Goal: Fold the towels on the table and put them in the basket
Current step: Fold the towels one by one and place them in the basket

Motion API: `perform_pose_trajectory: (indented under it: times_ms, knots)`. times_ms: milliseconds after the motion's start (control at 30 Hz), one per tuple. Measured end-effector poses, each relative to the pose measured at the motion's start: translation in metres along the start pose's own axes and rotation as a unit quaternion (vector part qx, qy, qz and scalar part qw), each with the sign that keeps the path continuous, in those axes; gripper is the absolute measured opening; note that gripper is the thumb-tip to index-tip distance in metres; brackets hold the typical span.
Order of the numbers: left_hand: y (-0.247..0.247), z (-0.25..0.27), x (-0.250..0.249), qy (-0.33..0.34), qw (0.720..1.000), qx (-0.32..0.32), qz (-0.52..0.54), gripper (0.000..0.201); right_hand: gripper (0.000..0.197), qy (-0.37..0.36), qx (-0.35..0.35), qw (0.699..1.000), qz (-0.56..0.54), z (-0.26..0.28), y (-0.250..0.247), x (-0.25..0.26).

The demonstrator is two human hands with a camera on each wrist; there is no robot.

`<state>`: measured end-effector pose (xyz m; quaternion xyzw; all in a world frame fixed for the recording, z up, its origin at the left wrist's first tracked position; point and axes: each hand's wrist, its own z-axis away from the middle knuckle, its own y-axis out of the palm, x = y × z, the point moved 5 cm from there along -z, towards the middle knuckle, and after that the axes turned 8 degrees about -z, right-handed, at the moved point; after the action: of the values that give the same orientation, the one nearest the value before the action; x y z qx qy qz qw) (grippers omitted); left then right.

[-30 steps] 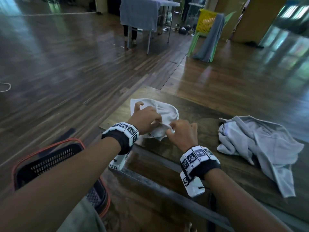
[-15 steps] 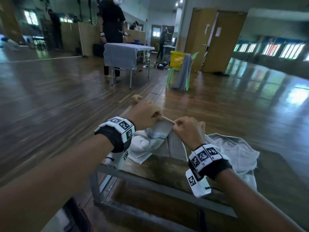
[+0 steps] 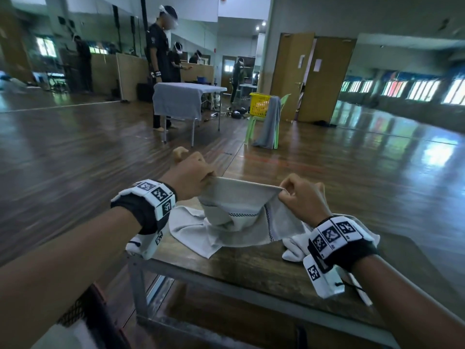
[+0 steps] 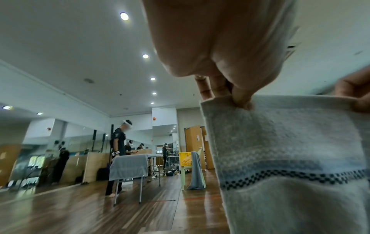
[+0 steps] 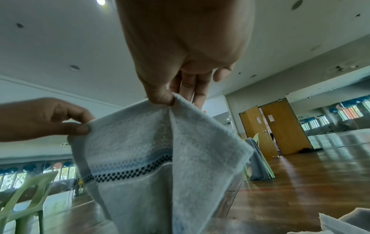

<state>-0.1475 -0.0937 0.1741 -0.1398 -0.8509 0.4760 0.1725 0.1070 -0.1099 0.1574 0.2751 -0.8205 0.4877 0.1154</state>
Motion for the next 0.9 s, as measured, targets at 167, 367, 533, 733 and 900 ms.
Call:
perform_pose_trajectory:
  times_ms: [167,367,533,733,900]
  knots:
    - [-0.019,0.006,0.021,-0.042,0.993,-0.093,0.053,0.013,0.005,0.016,0.077,0.997,-0.003,0.005,0.015,-0.006]
    - [-0.023,0.007,0.026,-0.024,0.992,-0.112,0.059,0.014,0.009,0.036,0.170,0.984,0.028,0.025,0.056,-0.023]
    - [-0.023,0.016,0.037,-0.022,0.993,-0.096,0.057,0.011,0.038,0.032,0.192,0.981,0.024,0.042,0.069,-0.049]
    - [-0.015,0.030,0.056,0.021,0.998,0.029,-0.043,0.011,0.014,-0.003,0.179,0.984,-0.022,0.021,0.028,-0.044]
    - [-0.042,0.033,0.078,0.010,0.997,-0.013,-0.070,0.012,0.009,-0.073,0.105,0.991,-0.049,-0.018,-0.038,-0.013]
